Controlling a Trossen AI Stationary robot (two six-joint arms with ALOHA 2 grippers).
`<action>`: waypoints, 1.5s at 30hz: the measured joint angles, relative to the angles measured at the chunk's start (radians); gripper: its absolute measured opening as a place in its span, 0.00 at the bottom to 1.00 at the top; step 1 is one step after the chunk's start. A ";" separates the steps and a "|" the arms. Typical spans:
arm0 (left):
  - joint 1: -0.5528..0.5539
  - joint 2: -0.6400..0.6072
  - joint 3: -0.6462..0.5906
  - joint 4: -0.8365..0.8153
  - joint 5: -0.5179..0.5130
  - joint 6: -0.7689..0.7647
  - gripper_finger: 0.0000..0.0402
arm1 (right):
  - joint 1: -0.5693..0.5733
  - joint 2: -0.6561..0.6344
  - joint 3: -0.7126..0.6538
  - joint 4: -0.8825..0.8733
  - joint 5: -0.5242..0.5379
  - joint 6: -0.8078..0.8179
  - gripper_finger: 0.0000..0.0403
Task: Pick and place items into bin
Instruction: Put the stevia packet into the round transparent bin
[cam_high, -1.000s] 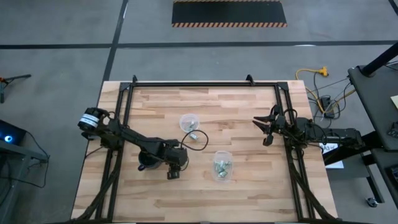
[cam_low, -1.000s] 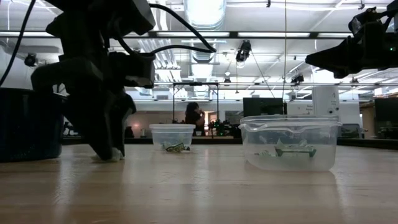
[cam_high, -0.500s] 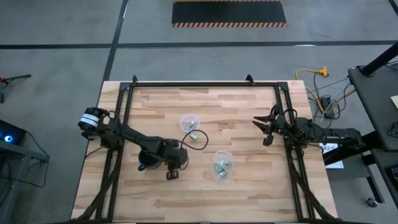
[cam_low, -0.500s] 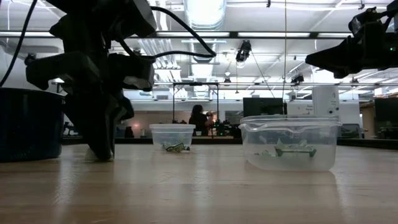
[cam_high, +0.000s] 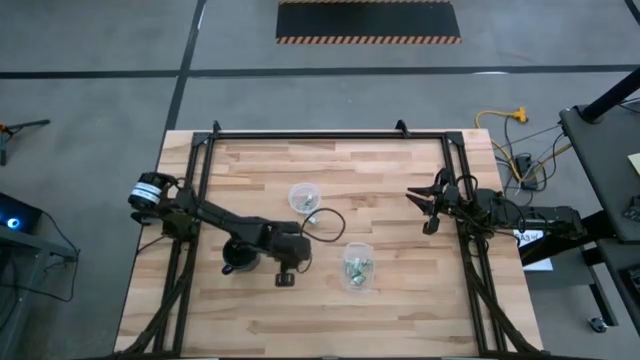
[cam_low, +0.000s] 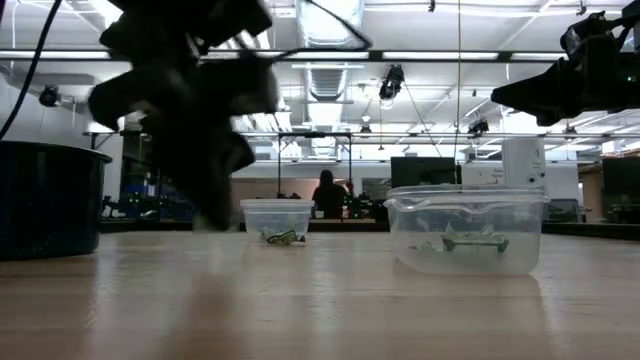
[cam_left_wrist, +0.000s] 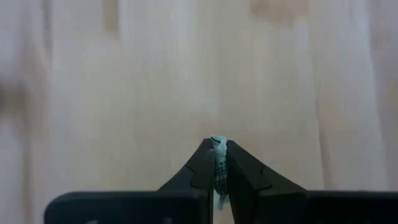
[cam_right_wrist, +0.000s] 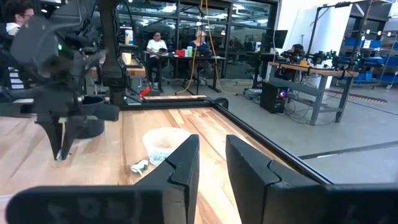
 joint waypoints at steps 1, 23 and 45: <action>0.000 0.000 0.008 0.022 -0.014 0.017 0.02 | 0.000 0.000 0.000 0.000 0.000 0.000 0.17; 0.006 -0.001 -0.016 0.411 -0.818 0.156 0.02 | 0.000 0.000 0.000 0.000 0.000 0.000 0.17; 0.050 0.242 0.017 0.432 -1.364 0.227 0.02 | 0.000 -0.001 0.000 0.000 0.001 0.000 0.17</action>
